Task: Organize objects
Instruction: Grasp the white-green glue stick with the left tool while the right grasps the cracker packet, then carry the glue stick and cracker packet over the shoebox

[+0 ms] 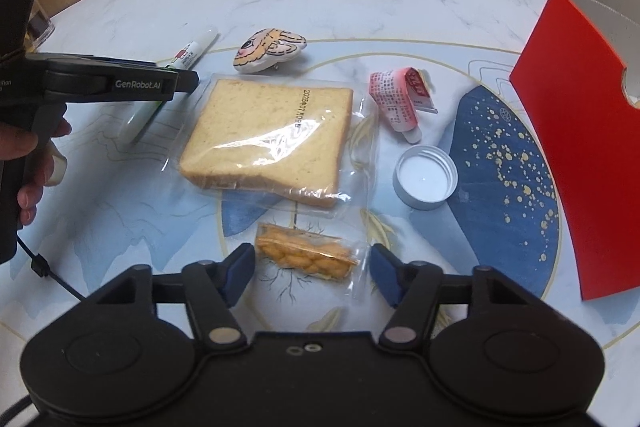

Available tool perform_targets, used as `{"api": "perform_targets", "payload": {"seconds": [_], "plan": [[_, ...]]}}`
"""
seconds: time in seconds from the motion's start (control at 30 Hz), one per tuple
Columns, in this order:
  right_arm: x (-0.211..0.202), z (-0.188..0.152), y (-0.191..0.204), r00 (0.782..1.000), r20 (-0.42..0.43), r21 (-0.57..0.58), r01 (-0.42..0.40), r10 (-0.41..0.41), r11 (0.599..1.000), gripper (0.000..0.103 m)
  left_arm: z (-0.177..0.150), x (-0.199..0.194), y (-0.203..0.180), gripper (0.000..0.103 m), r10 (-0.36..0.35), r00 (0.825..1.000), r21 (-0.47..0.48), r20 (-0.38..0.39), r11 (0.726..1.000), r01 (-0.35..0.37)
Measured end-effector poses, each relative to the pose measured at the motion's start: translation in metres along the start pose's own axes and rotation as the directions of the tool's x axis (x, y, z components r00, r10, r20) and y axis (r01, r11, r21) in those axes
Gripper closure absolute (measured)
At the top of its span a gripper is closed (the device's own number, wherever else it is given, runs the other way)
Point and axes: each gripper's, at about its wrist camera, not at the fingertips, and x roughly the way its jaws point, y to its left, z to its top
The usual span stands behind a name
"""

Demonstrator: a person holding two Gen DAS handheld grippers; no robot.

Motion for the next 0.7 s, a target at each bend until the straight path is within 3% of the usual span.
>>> {"api": "perform_targets", "payload": {"seconds": [0.07,0.2,0.47,0.7], "plan": [[-0.001,0.0,-0.001,1.0,0.002,0.0,-0.002,0.002,1.0,0.047,0.0,-0.001,-0.003,0.071,-0.008,1.0,0.013,-0.002,1.0,0.008],[-0.003,-0.002,-0.006,1.0,0.005,0.004,-0.01,0.01,1.0,0.052,0.0,-0.004,-0.009,0.086,-0.003,1.0,0.04,-0.007,0.999,0.003],[-0.016,-0.011,-0.021,0.999,0.028,0.034,-0.028,0.027,0.999,0.054,-0.007,-0.011,-0.013,0.087,-0.015,1.0,0.032,-0.019,0.999,0.016],[-0.039,-0.018,-0.033,0.997,0.061,0.032,-0.055,0.053,0.998,0.055,-0.023,-0.03,-0.008,0.087,-0.037,0.999,-0.041,-0.022,0.999,0.036]]}}
